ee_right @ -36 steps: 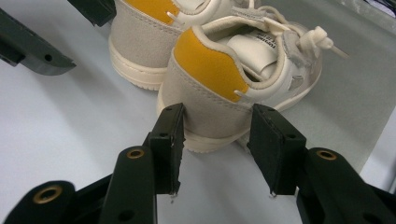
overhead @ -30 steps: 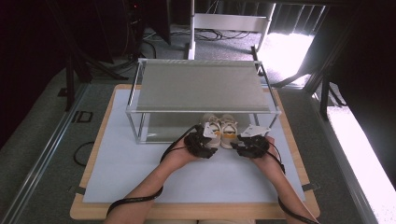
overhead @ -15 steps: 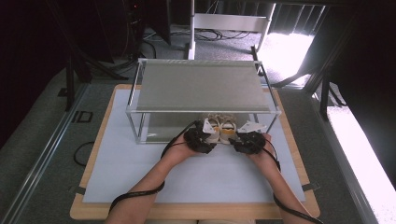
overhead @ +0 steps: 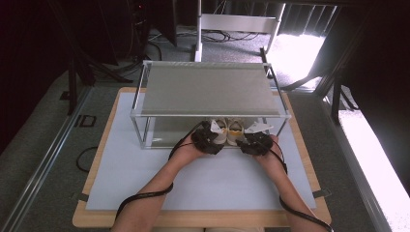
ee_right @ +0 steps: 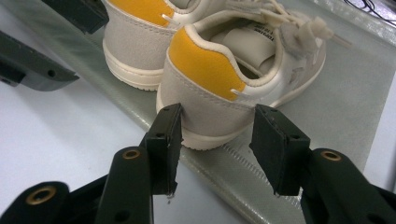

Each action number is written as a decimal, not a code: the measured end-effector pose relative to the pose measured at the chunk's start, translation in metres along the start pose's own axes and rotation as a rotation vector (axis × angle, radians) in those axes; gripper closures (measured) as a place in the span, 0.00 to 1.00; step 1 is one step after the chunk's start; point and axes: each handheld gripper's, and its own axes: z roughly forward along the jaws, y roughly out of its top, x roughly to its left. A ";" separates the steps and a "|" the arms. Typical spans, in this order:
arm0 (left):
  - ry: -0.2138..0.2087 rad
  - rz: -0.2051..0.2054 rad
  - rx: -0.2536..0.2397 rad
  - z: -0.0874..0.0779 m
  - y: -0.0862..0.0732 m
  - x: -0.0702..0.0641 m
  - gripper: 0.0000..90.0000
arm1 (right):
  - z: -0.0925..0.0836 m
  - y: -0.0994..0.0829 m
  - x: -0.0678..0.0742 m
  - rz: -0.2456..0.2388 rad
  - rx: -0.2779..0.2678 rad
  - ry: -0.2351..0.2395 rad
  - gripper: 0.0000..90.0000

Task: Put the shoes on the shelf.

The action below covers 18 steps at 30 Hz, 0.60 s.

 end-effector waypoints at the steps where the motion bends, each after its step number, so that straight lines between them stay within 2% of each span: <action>1: -0.003 -0.003 0.002 0.001 0.000 0.001 0.55 | 0.002 0.000 -0.001 0.006 -0.002 0.001 0.58; 11: 0.016 -0.007 0.006 0.005 0.003 0.007 0.55 | 0.009 0.004 -0.004 0.013 0.002 -0.014 0.56; 18: 0.002 -0.028 -0.003 0.003 0.001 0.006 0.54 | 0.007 0.000 -0.004 0.037 -0.032 0.000 0.49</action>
